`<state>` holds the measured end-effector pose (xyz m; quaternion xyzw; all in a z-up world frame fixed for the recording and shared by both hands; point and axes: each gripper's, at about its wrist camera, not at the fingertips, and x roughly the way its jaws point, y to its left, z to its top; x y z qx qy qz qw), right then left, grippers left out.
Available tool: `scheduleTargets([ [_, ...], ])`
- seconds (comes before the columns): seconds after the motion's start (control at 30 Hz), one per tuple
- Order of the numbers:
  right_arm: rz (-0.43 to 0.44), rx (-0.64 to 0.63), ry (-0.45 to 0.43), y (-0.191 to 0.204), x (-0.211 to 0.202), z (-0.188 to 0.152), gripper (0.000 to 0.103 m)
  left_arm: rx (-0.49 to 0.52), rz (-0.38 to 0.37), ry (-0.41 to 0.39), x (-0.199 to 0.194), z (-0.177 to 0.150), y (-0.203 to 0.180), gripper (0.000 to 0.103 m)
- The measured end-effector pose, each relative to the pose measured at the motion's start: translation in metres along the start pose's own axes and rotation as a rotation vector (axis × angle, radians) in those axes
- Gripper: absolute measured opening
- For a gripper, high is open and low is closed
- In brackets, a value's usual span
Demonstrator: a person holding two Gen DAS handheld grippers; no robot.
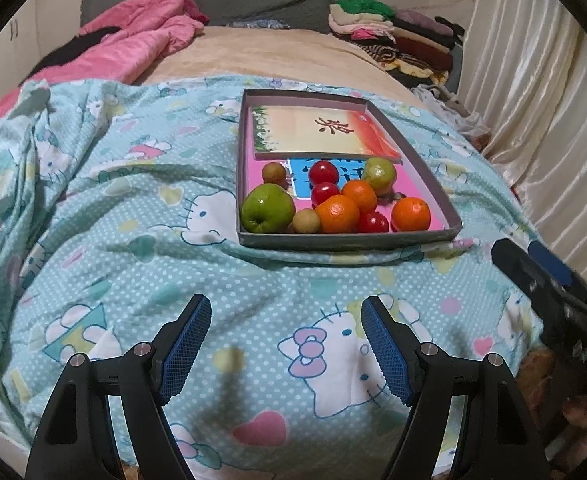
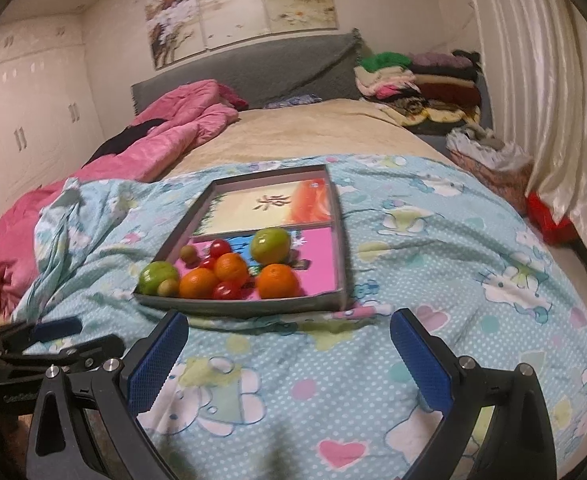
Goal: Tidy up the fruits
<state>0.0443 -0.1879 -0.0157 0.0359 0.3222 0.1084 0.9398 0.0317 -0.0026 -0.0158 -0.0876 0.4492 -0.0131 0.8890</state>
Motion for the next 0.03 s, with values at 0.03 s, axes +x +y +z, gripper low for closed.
scheduleTargets([
  [0.03,-0.006,0.023,0.000,-0.0064,0.0025,0.0024,0.102,-0.010,-0.001,0.000,0.0014,0.0021,0.0035,0.079],
])
